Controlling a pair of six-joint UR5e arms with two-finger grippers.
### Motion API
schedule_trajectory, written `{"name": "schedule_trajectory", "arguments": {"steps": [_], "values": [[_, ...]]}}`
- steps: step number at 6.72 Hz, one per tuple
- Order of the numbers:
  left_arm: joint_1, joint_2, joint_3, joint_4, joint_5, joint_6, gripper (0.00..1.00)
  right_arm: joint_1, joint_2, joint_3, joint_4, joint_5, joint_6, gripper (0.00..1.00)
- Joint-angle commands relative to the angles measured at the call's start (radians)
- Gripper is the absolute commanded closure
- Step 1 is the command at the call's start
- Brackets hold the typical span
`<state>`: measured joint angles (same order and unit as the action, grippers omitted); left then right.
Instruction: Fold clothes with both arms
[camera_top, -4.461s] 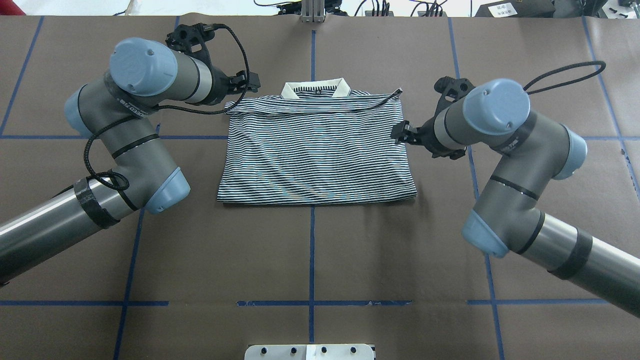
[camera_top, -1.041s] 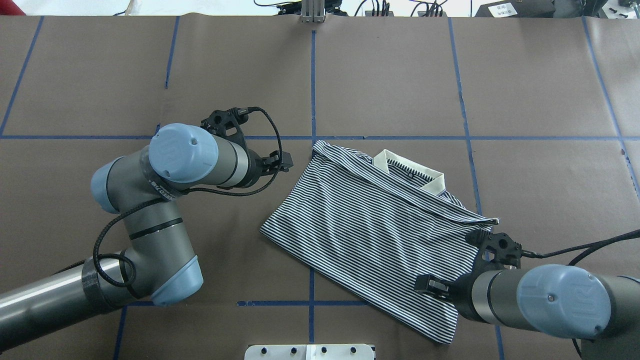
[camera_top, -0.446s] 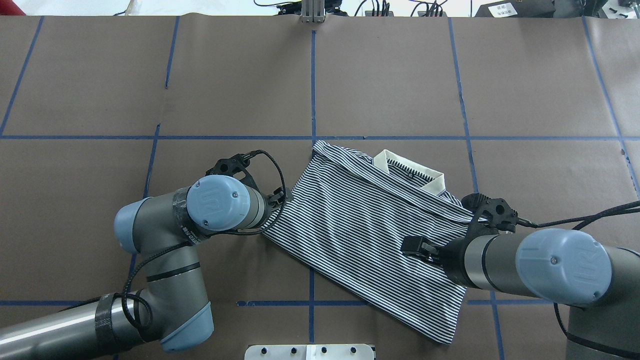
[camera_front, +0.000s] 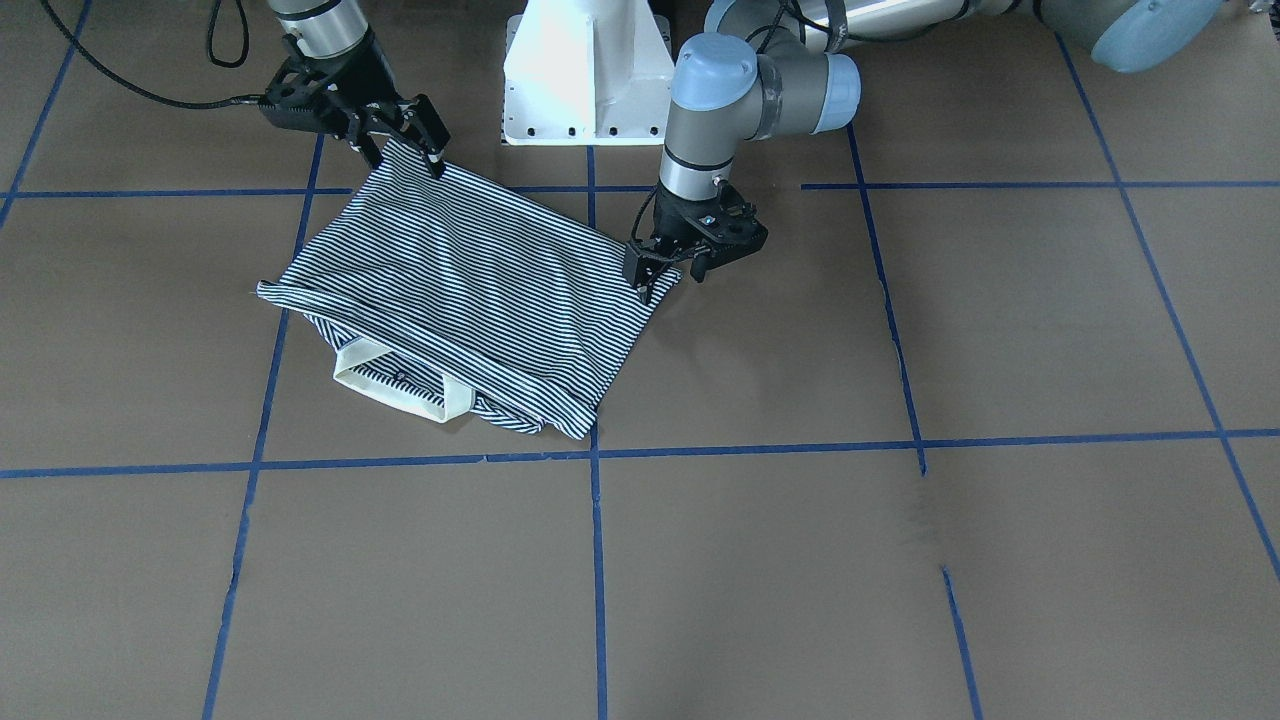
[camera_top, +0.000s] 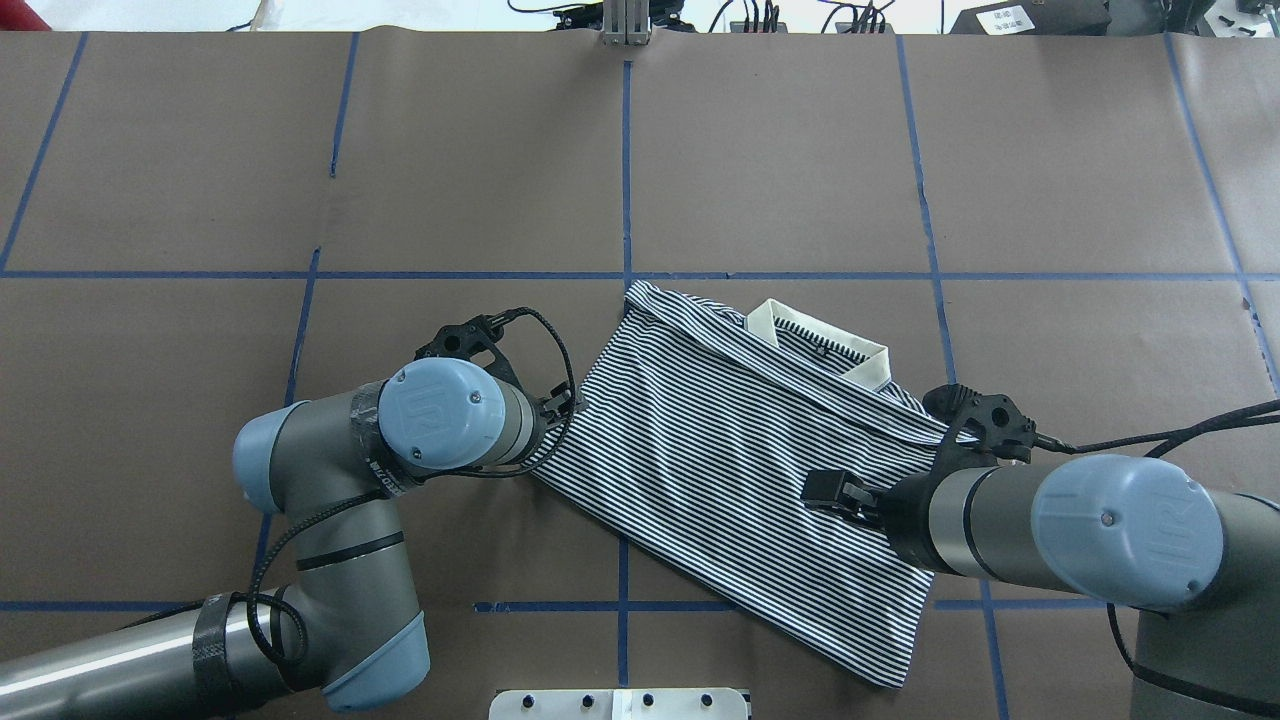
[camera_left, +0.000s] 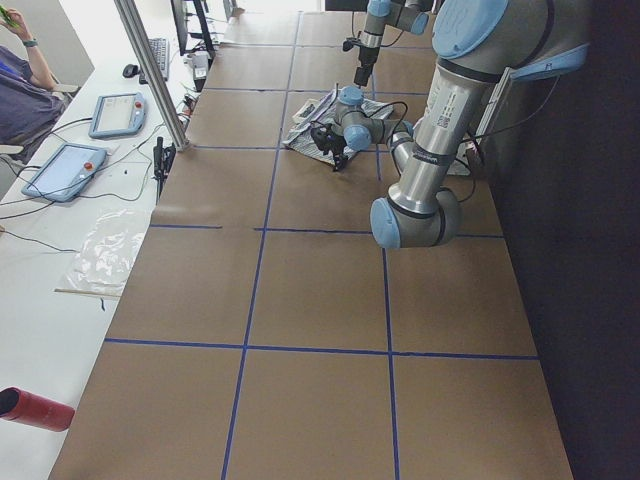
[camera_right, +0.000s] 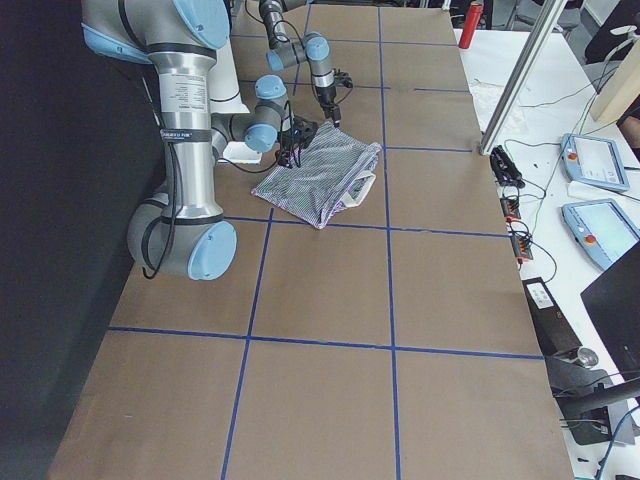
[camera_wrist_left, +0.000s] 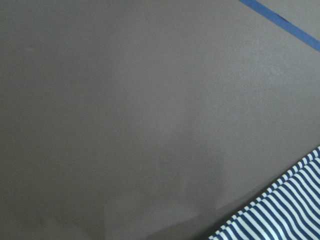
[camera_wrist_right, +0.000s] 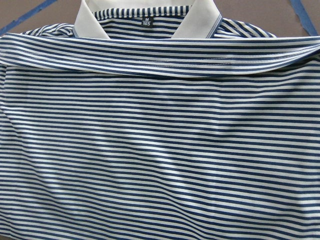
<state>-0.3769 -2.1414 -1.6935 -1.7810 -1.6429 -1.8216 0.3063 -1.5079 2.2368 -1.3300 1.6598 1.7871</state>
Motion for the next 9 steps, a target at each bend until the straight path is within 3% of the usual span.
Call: {"name": "schedule_trajectory", "arguments": {"steps": [1,2,4,9], "values": [[0.027,-0.003,0.0,0.0,-0.002,-0.001,0.11,0.002,-0.001,0.001,0.0,0.0,0.0,0.0],[0.03,-0.005,0.002,0.0,-0.002,-0.002,0.21,0.002,0.0,0.003,0.0,0.0,0.0,0.0],[0.03,-0.009,-0.003,0.0,-0.003,-0.001,0.98,0.002,0.0,0.003,0.0,0.0,0.0,0.0],[-0.023,0.005,-0.048,0.005,-0.006,0.019,1.0,0.002,-0.001,-0.002,-0.002,-0.002,0.0,0.0]]}}
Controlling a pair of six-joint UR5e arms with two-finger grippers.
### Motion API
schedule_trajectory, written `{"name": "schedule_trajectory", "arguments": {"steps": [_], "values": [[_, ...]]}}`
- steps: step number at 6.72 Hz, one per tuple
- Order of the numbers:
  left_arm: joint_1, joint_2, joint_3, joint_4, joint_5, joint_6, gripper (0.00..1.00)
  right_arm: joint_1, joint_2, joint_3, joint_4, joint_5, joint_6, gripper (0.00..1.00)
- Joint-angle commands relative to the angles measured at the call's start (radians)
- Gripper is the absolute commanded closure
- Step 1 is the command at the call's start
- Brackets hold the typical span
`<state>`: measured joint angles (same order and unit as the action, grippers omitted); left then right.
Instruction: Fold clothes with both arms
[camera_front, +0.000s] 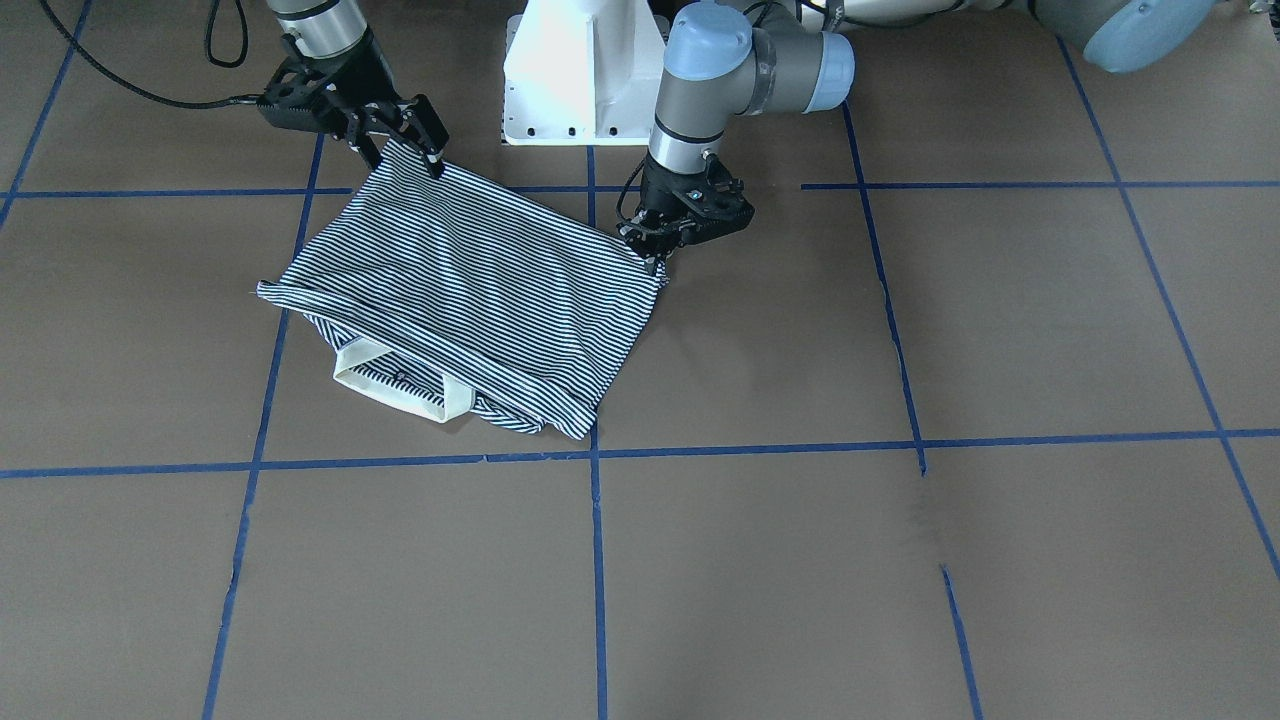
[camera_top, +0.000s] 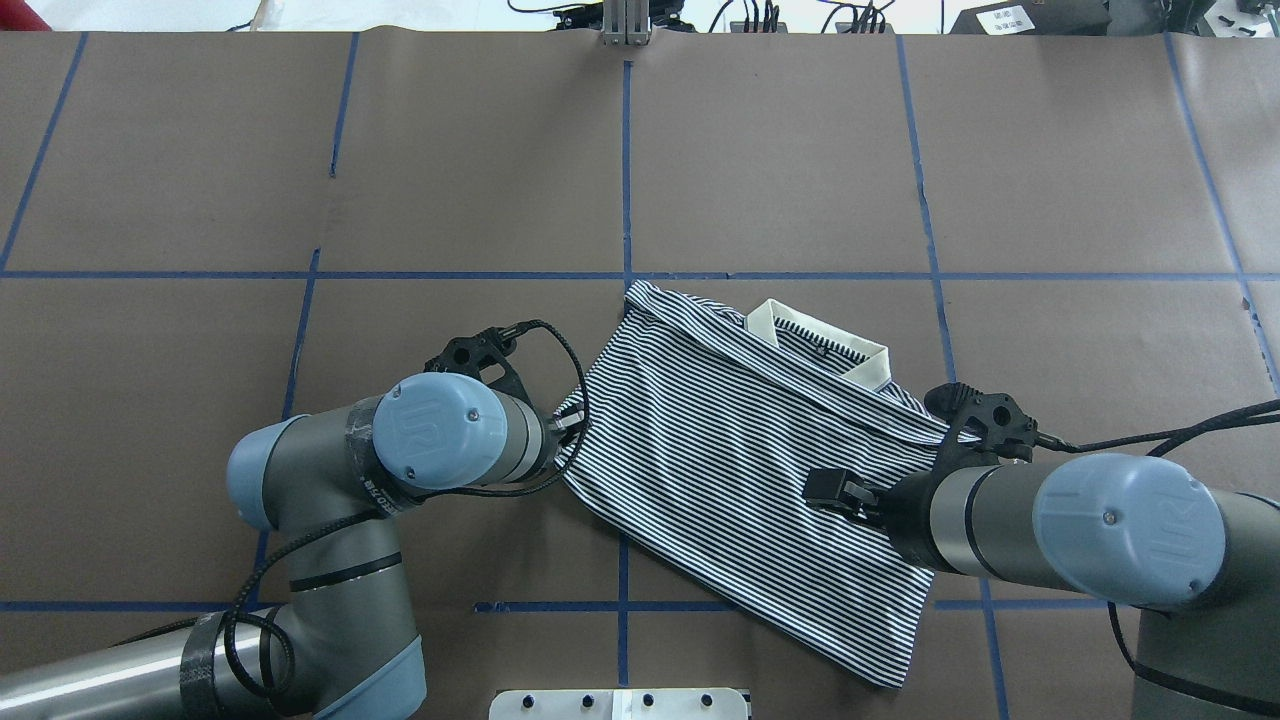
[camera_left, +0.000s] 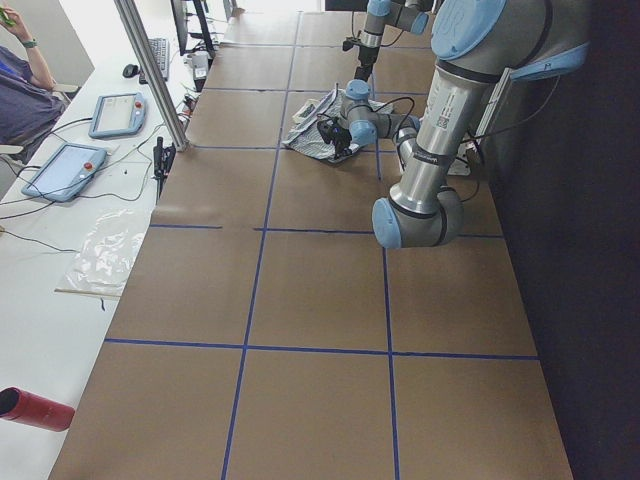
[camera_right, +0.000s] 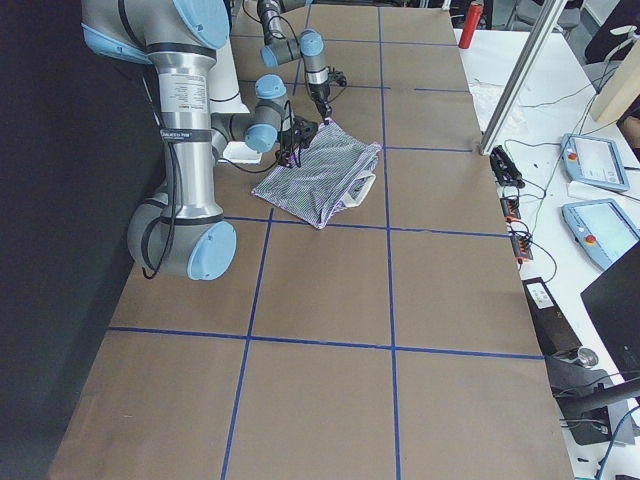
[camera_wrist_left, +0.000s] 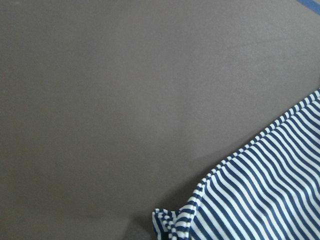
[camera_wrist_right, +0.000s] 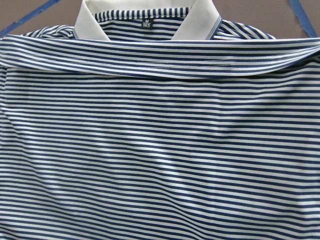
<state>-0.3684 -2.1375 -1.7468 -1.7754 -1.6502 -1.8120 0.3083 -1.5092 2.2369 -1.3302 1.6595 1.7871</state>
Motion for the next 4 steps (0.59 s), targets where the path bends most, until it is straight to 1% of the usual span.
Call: {"name": "schedule_trajectory", "arguments": {"steps": [1,2,3,4], "values": [[-0.067,-0.002,0.033,-0.007,0.006,0.011,1.0,0.0,0.0,-0.01,-0.001,-0.001,0.0,0.0],[-0.111,-0.007,0.079,-0.016,0.006,0.031,1.0,0.0,-0.002,-0.013,-0.001,-0.003,0.0,0.0],[-0.168,-0.012,0.114,-0.036,0.006,0.115,1.0,0.0,-0.002,-0.02,-0.001,-0.006,0.0,0.0],[-0.219,-0.031,0.21,-0.121,0.007,0.156,1.0,0.0,-0.002,-0.025,-0.001,-0.009,0.0,0.0]]}}
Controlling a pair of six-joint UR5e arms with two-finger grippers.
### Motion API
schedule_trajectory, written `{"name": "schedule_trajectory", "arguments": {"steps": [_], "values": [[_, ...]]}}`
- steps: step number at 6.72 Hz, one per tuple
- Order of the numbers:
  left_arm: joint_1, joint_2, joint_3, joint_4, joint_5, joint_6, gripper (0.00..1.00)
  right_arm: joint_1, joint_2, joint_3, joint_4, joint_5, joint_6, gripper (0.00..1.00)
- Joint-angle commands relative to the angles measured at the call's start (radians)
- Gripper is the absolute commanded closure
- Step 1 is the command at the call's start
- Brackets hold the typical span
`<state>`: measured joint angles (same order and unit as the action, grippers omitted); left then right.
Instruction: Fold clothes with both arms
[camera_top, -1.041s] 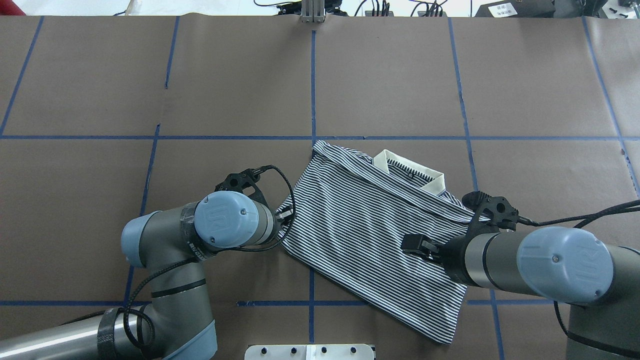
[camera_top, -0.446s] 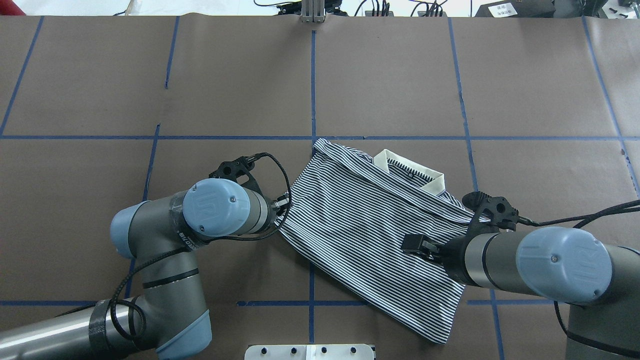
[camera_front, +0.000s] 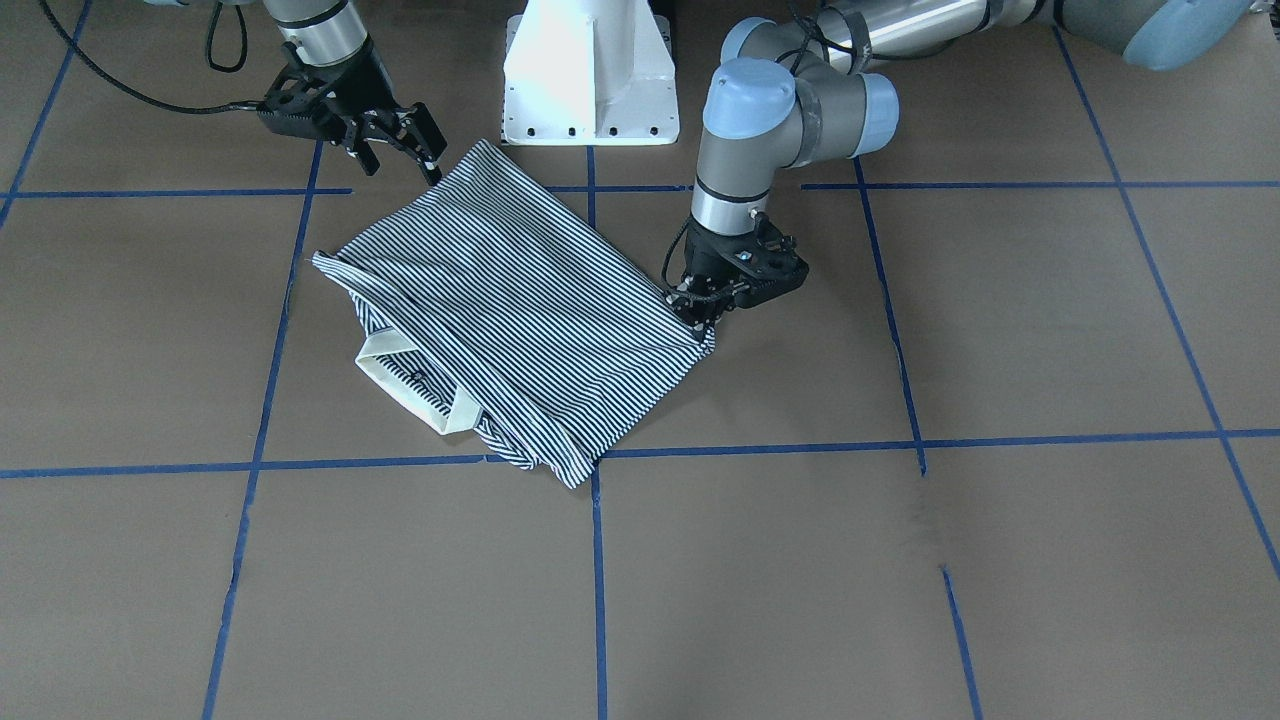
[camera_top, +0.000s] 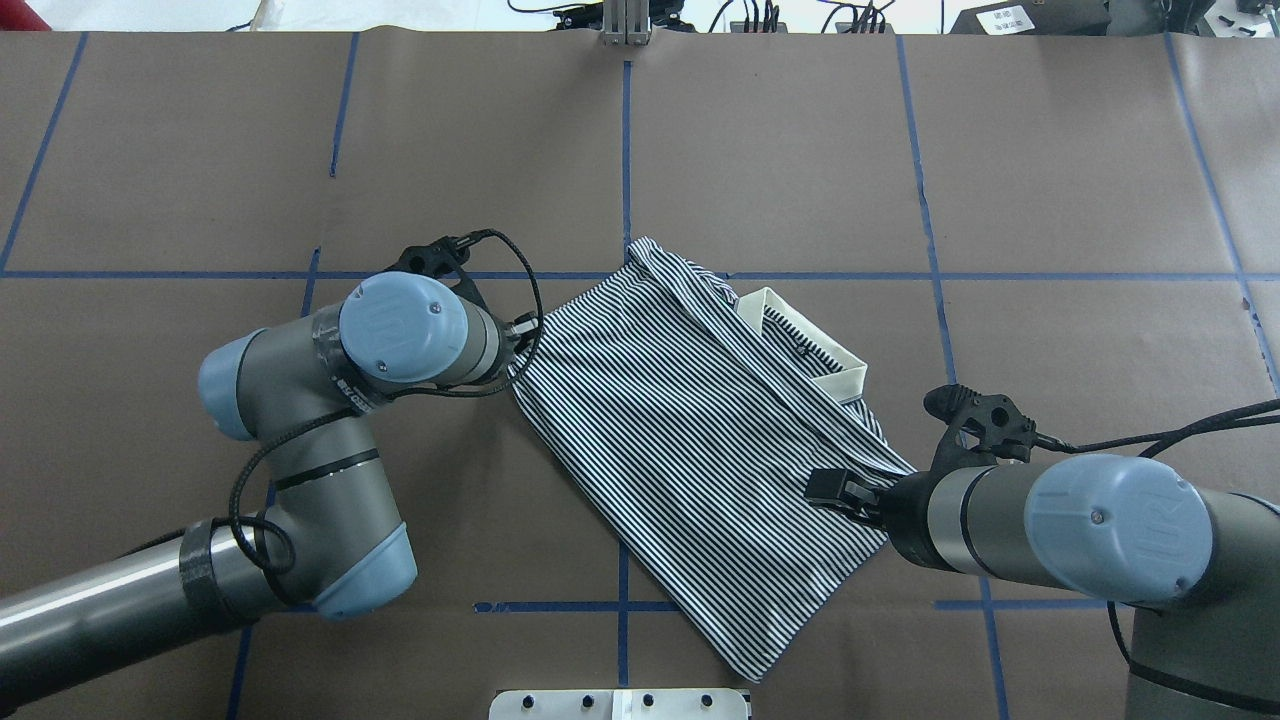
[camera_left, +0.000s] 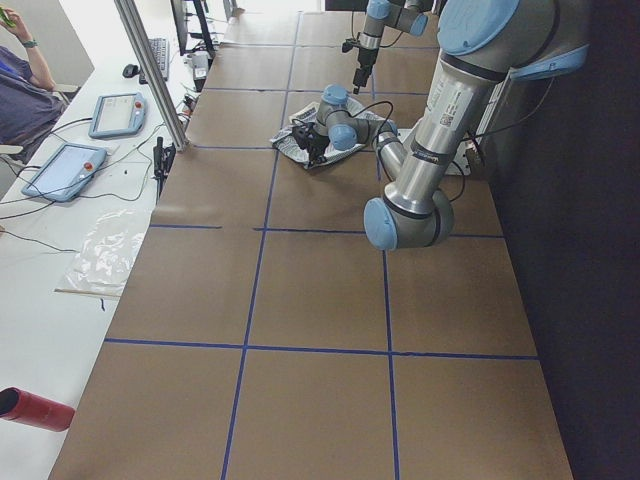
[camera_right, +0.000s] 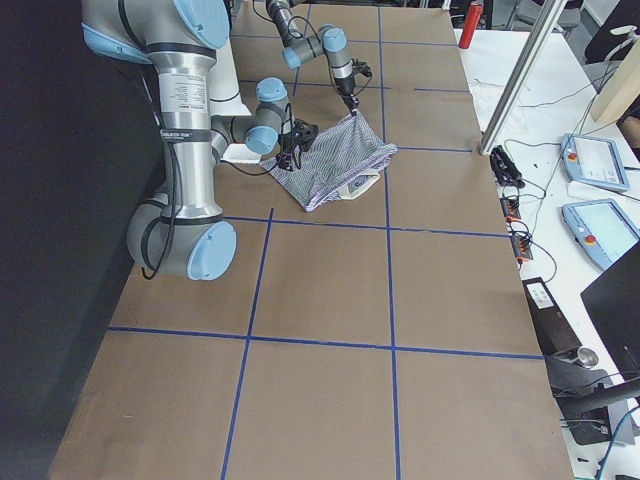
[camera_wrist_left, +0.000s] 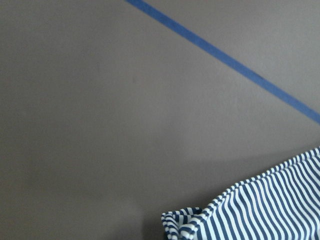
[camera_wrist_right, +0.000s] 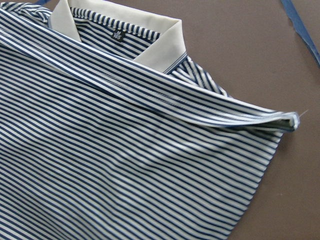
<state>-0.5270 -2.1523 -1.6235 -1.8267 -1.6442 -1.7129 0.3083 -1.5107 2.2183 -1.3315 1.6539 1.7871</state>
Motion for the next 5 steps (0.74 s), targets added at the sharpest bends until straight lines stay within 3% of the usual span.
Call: {"name": "schedule_trajectory", "arguments": {"steps": [1,3,4,5], "values": [[-0.109,-0.096,0.243,-0.189,0.001,0.123,1.0,0.0,0.001,-0.011,0.0,-0.008,-0.002,0.0],[-0.162,-0.275,0.503,-0.366,0.003,0.208,1.0,-0.002,0.003,-0.032,0.002,-0.01,-0.002,0.0],[-0.169,-0.297,0.563,-0.473,0.051,0.272,1.0,-0.002,0.003,-0.034,0.002,-0.01,-0.002,0.0],[-0.169,-0.349,0.639,-0.494,0.114,0.317,1.0,0.0,0.004,-0.035,0.002,-0.01,-0.012,0.0]]}}
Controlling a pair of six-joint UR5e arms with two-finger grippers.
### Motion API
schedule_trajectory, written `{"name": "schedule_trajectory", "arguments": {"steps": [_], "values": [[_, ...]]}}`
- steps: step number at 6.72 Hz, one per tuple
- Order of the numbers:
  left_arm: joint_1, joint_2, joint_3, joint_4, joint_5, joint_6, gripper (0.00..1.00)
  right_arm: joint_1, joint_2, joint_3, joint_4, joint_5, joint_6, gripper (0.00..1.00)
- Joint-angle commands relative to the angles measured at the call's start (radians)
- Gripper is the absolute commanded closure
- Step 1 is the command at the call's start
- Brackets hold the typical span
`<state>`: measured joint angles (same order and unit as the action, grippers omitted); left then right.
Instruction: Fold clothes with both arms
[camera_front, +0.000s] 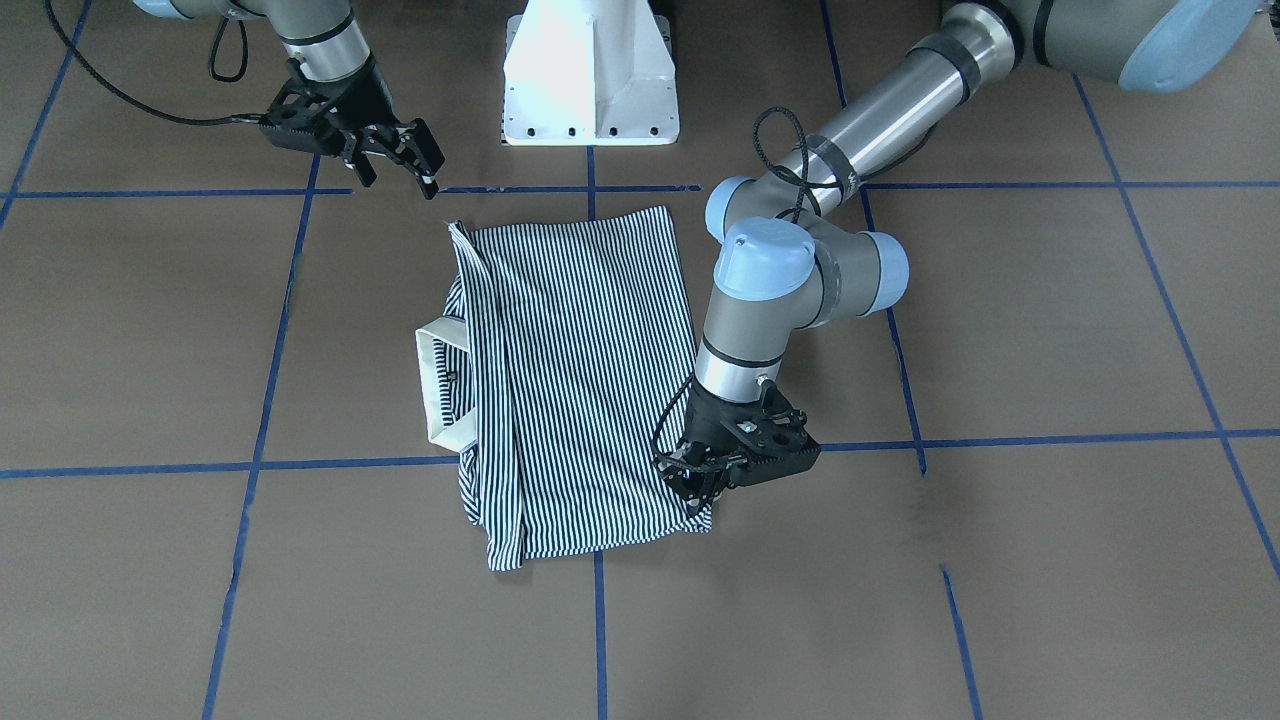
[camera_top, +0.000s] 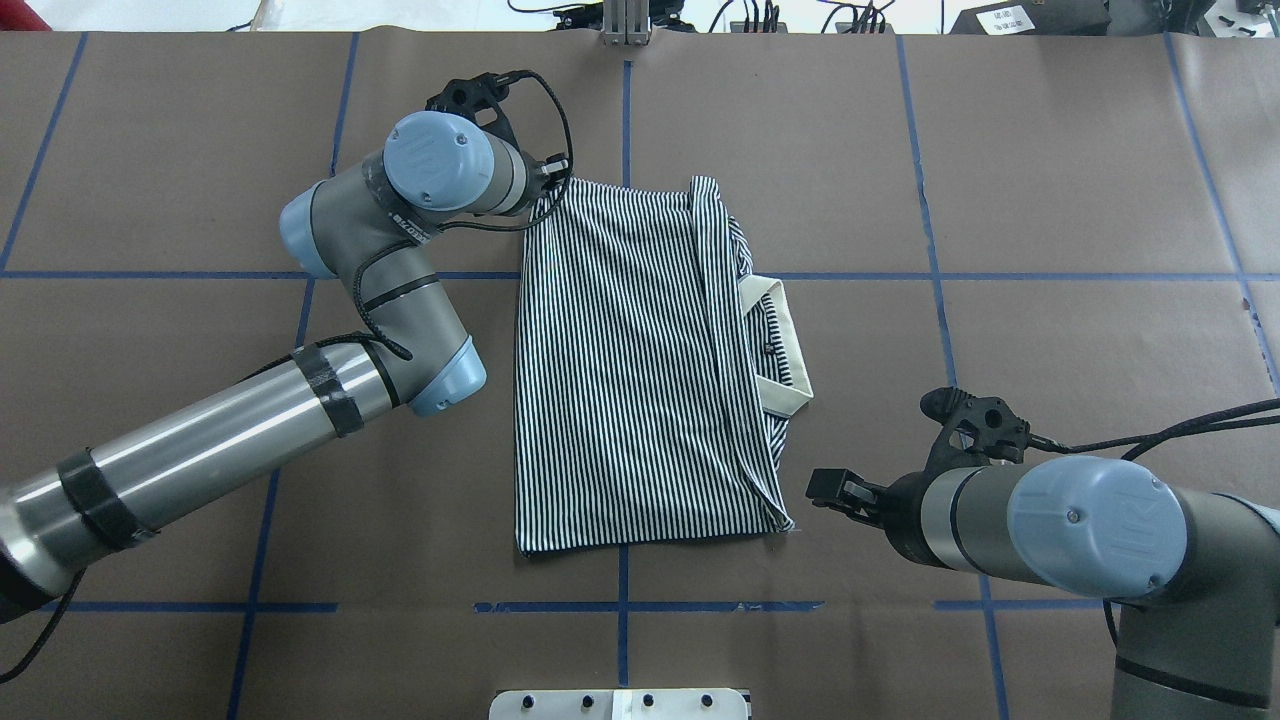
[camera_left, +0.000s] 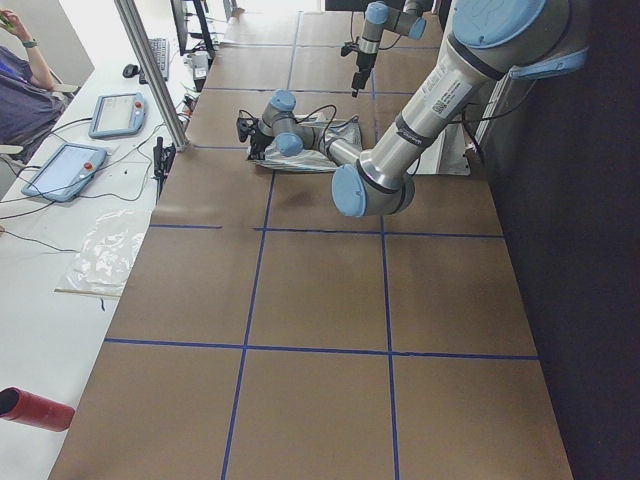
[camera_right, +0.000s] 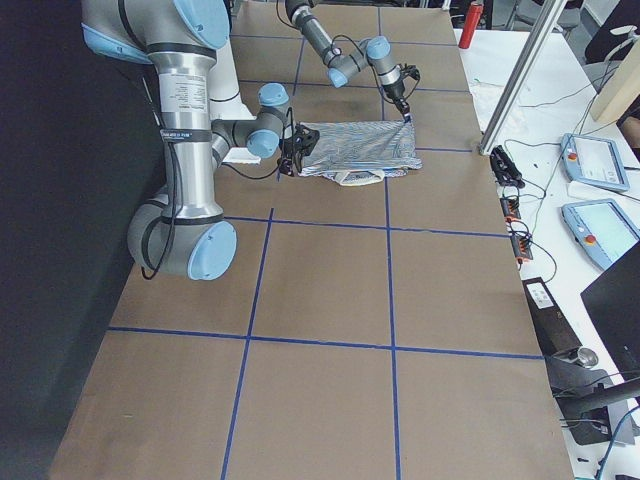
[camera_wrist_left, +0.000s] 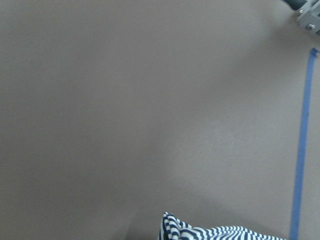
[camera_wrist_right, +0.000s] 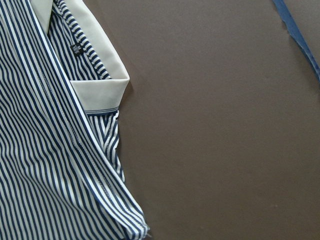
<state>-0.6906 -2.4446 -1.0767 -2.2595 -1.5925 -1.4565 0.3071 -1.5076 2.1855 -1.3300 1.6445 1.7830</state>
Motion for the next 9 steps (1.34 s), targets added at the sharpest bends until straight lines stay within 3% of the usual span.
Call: {"name": "schedule_trajectory", "arguments": {"steps": [1,2,3,5,7,9], "values": [[-0.006,-0.073,0.116,-0.086,0.066,0.065,1.0,0.001,0.001,-0.003,0.0,-0.002,-0.008,0.0],[-0.004,-0.073,0.126,-0.092,0.066,0.086,1.0,0.004,0.001,-0.003,0.0,-0.003,-0.008,0.0],[-0.006,-0.071,0.133,-0.094,0.068,0.137,0.01,0.004,0.009,-0.004,0.0,-0.003,-0.008,0.0],[-0.019,-0.073,0.133,-0.12,0.086,0.151,0.0,0.007,0.05,-0.035,-0.009,-0.017,-0.008,0.0],[-0.052,-0.062,0.112,-0.1,-0.001,0.238,0.0,0.007,0.091,-0.107,-0.017,-0.02,-0.031,0.0],[-0.05,0.063,-0.099,-0.034,-0.119,0.246,0.0,0.006,0.282,-0.199,-0.249,-0.045,-0.135,0.0]]}}
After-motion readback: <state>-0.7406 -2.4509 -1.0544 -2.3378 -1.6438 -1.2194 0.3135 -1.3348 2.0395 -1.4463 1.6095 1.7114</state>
